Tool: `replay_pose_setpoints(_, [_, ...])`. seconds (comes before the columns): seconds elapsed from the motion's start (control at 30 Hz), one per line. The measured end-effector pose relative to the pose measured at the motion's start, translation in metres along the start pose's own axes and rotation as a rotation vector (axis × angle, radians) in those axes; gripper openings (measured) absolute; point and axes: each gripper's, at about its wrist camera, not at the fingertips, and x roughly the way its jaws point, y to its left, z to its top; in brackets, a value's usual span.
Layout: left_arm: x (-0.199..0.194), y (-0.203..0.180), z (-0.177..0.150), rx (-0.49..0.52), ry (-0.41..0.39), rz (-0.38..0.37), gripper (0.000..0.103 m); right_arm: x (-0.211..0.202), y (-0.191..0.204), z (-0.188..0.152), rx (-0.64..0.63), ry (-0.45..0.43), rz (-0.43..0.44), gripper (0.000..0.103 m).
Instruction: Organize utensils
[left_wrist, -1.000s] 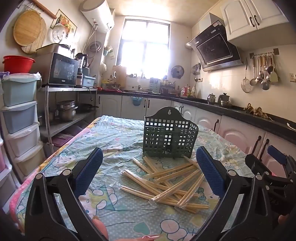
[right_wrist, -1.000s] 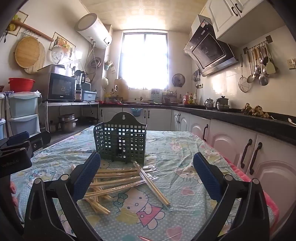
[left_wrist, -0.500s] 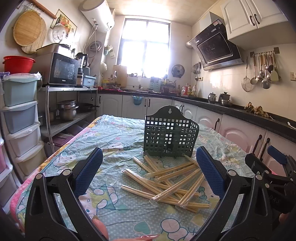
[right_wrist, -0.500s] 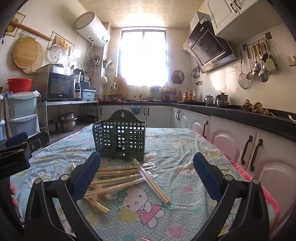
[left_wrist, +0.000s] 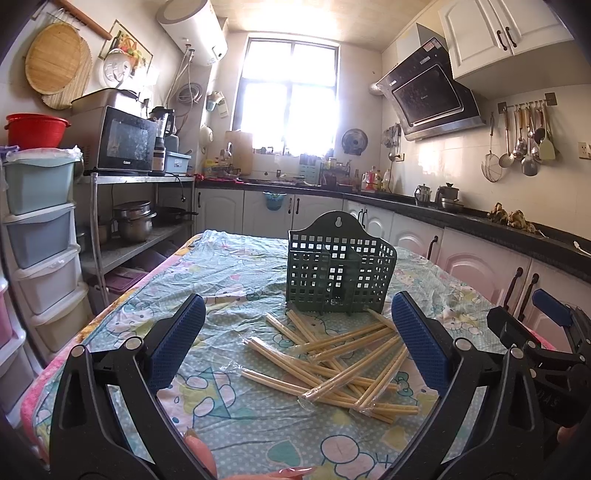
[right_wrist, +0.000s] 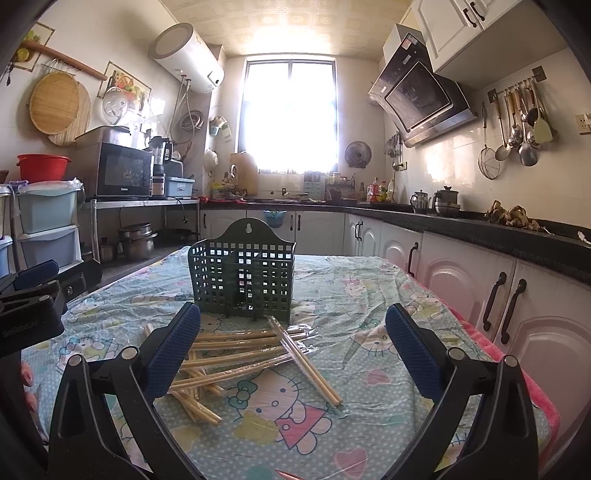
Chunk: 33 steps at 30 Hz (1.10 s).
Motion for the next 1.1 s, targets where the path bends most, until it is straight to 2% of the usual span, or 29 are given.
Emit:
replay_pose_setpoints(0.7, [0.000,0.000,0.000,0.010,-0.001,0.008,0.093,0.001,0.004,-0.001,-0.009,0.009,0.012,0.097])
replay_pose_setpoints(1.1, [0.012,0.012,0.000,-0.018,0.023,0.042,0.093,0.015,0.017,-0.001,-0.075,0.072,0.108,0.097])
